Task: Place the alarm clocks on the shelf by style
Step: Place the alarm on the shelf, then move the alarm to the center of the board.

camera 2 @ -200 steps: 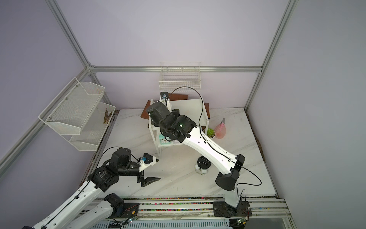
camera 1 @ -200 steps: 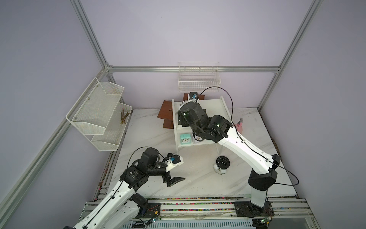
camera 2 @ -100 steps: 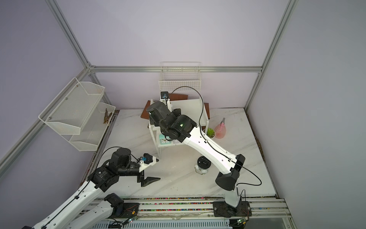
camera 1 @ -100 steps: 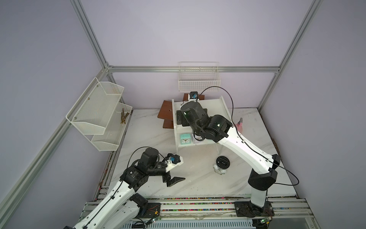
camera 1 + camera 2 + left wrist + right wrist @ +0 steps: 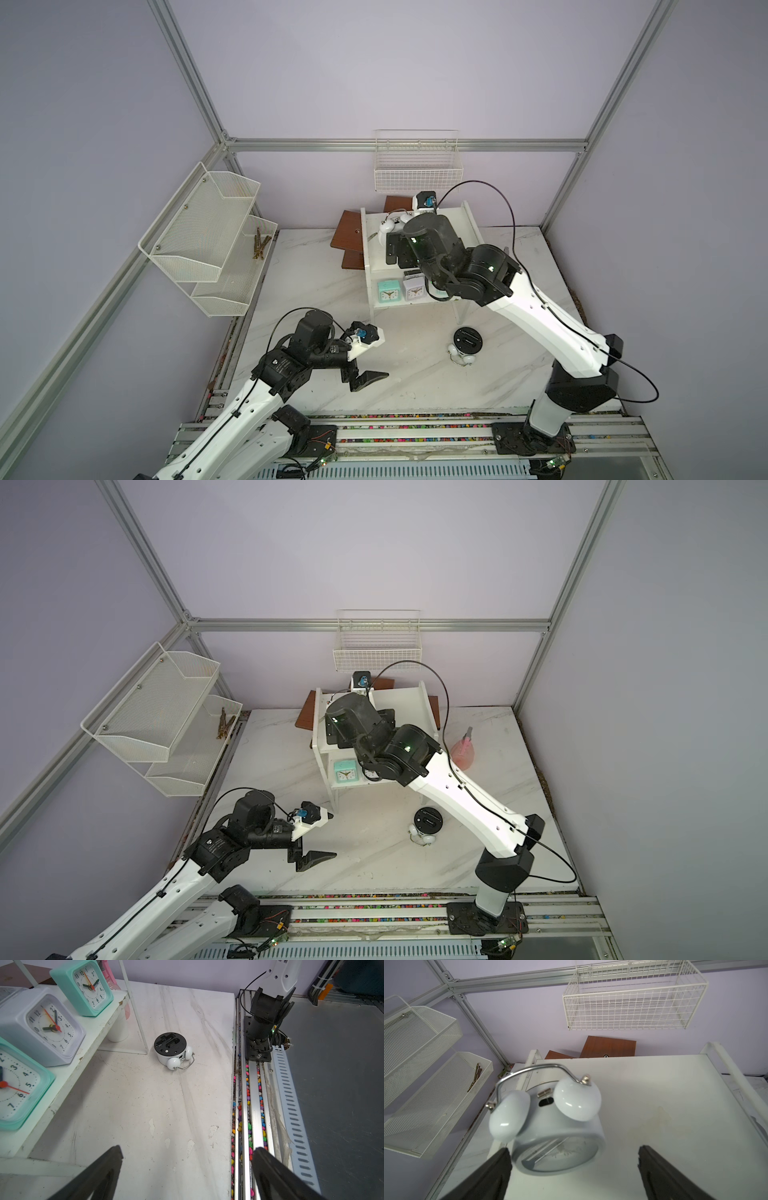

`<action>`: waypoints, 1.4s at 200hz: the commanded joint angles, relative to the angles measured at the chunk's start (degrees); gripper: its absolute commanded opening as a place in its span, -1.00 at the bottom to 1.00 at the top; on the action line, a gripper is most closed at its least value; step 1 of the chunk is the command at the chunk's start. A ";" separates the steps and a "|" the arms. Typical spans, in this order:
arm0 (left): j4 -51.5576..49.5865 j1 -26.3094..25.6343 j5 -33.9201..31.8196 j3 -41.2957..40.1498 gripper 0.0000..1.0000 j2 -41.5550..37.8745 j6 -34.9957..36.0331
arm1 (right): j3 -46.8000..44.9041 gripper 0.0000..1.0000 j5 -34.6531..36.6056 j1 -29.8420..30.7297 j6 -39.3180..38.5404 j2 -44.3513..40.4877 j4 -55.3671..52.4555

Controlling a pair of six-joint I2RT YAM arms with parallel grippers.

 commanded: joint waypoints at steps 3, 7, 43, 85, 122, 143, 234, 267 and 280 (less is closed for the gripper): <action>0.46 -0.13 0.78 -0.30 1.00 -0.70 1.21 | -6.77 0.99 -2.19 0.33 1.19 -6.44 -0.70; 0.44 -0.15 0.78 -0.30 1.00 -0.64 1.21 | -8.72 0.99 -2.86 0.37 1.54 -7.35 -0.47; 0.55 -0.17 0.87 -0.22 0.99 -0.35 1.13 | -26.32 0.99 -9.69 0.78 5.69 -19.85 3.29; 0.55 -0.17 0.65 -0.24 1.00 -0.21 1.21 | -44.46 1.00 -13.25 2.25 13.16 -30.39 2.93; 0.55 -0.17 0.68 -0.35 1.00 -0.07 1.39 | -55.99 0.99 -16.49 3.36 18.02 -35.44 3.00; 0.50 -0.14 0.63 -0.47 1.00 -0.12 1.48 | -64.21 0.99 -16.17 3.43 21.77 -36.48 4.78; 0.54 -0.15 1.14 -0.91 1.00 -0.35 1.74 | -81.69 1.00 -1.64 3.23 47.62 -28.28 10.32; 0.55 -0.13 1.18 -1.09 1.00 -0.90 1.65 | -83.17 1.00 -0.27 1.90 49.79 -23.39 15.58; 0.55 -0.17 1.18 -1.15 1.00 -1.08 1.71 | -84.72 1.00 -0.99 1.42 49.70 -22.59 19.91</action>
